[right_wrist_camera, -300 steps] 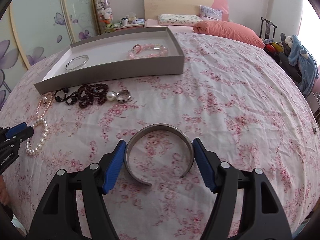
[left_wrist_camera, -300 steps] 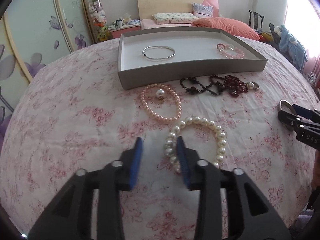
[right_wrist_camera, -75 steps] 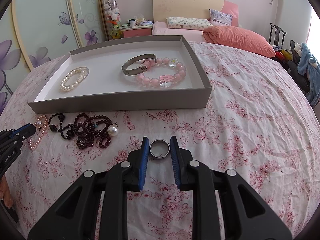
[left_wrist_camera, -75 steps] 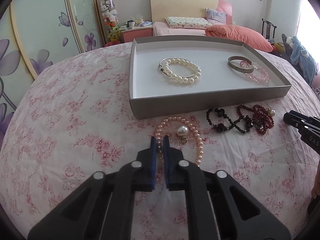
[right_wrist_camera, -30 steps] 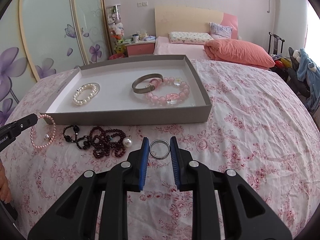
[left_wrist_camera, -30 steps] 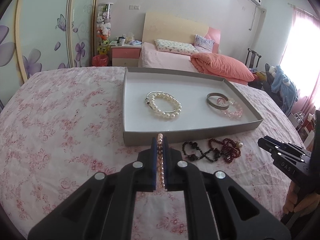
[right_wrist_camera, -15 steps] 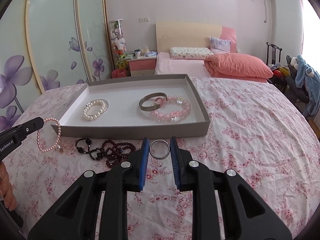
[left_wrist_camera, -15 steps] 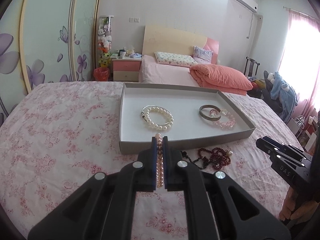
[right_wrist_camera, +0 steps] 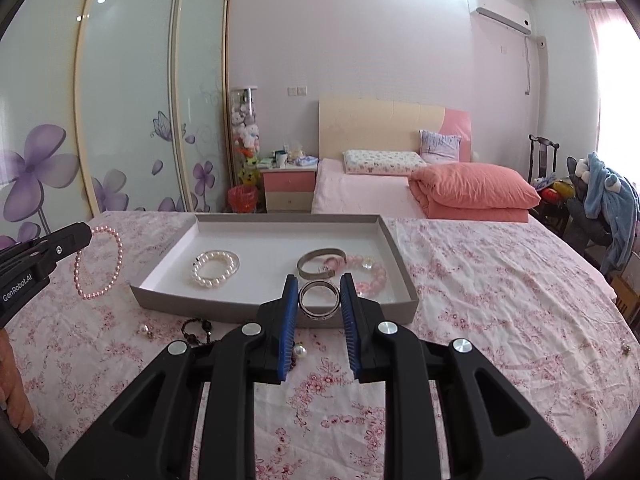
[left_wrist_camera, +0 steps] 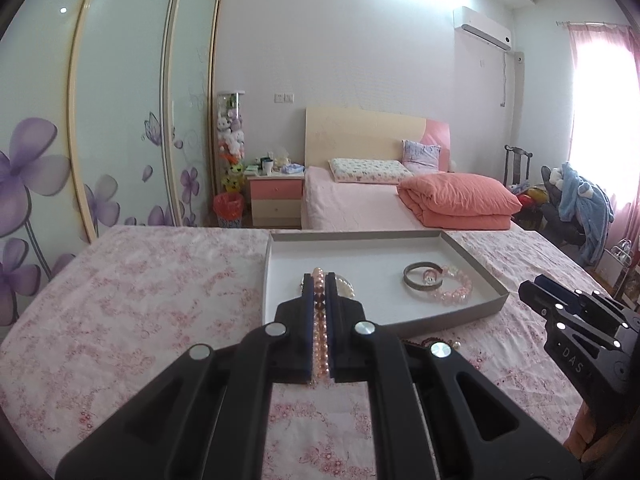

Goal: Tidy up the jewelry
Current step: 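Carry the pink pearl bracelet and silver ring over the tray and open both grippers, then move both open grippers back toward the jewelry beside the tray, then grasp a white pearl earring with the right gripper while the left gripper grasps the other earring, then carry both pearl earrings into the tray and open both grippers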

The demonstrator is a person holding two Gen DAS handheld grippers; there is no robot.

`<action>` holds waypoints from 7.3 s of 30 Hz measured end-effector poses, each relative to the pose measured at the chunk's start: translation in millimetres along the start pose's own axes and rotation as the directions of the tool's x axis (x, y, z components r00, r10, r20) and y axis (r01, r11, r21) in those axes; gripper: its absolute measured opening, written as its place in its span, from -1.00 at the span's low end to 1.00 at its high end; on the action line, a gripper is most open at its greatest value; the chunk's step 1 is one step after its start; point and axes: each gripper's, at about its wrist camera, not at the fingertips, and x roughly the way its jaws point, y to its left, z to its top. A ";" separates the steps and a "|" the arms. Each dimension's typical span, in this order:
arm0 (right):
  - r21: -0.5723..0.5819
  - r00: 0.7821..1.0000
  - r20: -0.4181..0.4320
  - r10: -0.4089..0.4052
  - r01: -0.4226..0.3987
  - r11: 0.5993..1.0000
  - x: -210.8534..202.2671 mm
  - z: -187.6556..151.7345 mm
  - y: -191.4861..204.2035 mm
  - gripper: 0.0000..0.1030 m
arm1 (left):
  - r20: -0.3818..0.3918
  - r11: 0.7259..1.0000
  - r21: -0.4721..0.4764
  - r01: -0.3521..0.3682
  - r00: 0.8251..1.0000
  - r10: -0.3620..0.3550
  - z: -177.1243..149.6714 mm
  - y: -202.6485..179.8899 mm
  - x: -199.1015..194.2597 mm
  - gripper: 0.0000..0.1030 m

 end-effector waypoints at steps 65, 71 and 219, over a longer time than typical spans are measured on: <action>0.161 0.992 -0.122 0.040 -0.020 0.987 123.1 43.2 -21.0 -0.12 | -0.141 1.000 -0.023 0.013 0.990 -0.016 30.2 -5.7 144.0 -0.74; 0.157 0.993 -0.112 0.036 -0.018 0.987 111.5 42.5 -19.6 -0.12 | -0.132 1.000 -0.021 -0.008 0.991 0.005 34.1 -2.8 132.6 -0.74; 0.062 0.927 -0.375 -0.011 0.037 0.997 62.5 -38.6 -19.0 -0.72 | -0.330 0.998 0.000 0.063 0.942 -0.059 -52.4 22.2 66.1 -0.69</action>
